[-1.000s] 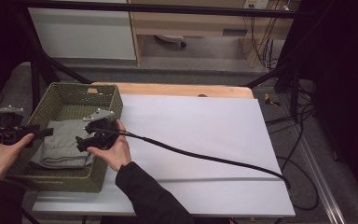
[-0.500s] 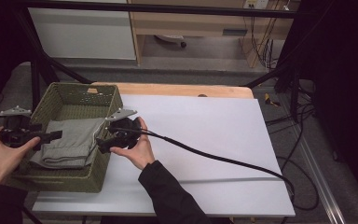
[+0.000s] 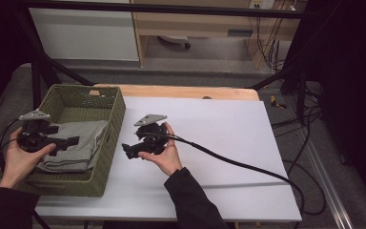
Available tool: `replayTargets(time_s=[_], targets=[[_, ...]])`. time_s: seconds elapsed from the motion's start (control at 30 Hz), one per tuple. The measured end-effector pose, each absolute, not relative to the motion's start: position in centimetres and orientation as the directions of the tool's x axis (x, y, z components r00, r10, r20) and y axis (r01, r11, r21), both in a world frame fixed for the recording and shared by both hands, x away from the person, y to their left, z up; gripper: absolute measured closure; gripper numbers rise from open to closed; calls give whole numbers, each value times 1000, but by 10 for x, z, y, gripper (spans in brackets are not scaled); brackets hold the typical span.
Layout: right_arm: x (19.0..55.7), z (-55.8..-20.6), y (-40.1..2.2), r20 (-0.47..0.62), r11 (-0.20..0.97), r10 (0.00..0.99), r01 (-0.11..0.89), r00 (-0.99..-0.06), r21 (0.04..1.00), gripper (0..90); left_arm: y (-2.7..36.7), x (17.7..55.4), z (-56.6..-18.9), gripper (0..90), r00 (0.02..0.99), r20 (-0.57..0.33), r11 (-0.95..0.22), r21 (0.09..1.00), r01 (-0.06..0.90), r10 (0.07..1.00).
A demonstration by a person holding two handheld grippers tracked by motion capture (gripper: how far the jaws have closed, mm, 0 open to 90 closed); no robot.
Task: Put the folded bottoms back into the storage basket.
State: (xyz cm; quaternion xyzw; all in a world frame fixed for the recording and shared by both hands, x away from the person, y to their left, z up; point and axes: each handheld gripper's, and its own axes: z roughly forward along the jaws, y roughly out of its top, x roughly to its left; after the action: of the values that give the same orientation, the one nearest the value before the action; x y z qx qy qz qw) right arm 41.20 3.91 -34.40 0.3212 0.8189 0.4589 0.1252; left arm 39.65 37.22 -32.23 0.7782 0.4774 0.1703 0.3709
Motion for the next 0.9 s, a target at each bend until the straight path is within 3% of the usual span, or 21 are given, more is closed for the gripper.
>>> replayTargets(time_s=[0.9], targets=[[410,-361,-83,98,372,686,463,-721,804,14,294,396,-338,37,626,-59,-372,760,533,777]])
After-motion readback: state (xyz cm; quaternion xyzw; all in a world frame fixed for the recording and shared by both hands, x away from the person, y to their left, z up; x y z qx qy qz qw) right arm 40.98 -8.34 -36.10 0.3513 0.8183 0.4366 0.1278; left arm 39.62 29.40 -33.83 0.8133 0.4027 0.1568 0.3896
